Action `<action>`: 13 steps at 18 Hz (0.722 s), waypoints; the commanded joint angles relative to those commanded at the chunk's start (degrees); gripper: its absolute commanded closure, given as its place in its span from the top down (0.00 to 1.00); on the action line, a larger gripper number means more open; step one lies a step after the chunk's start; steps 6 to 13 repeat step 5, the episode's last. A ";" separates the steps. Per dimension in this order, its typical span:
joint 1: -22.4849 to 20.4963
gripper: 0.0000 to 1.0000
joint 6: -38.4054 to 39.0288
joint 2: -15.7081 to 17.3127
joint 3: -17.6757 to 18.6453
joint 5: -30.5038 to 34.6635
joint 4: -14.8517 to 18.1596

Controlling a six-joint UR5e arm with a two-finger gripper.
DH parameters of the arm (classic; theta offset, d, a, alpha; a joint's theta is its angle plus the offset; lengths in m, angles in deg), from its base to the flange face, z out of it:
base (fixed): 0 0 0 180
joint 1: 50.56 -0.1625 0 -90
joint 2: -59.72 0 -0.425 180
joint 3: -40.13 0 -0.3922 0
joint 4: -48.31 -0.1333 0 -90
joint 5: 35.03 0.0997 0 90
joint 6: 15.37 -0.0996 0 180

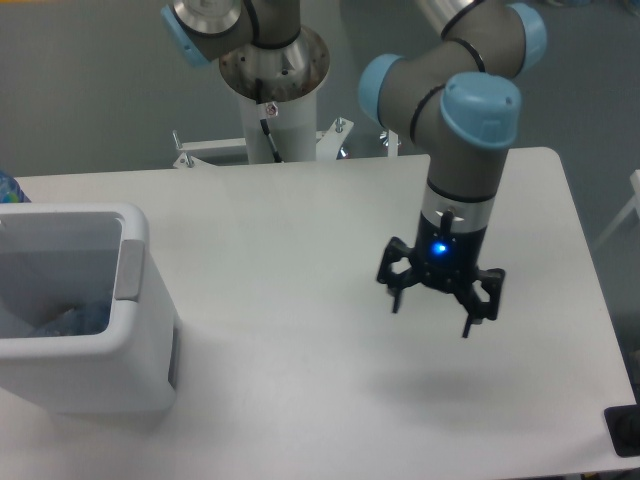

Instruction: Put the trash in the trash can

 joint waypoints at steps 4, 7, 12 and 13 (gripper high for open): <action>-0.09 1.00 -0.36 0.00 0.00 0.63 0.18; -0.26 1.00 -0.36 -0.09 -0.17 0.63 0.18; -0.26 1.00 -0.36 -0.09 -0.17 0.63 0.18; -0.26 1.00 -0.36 -0.09 -0.17 0.63 0.18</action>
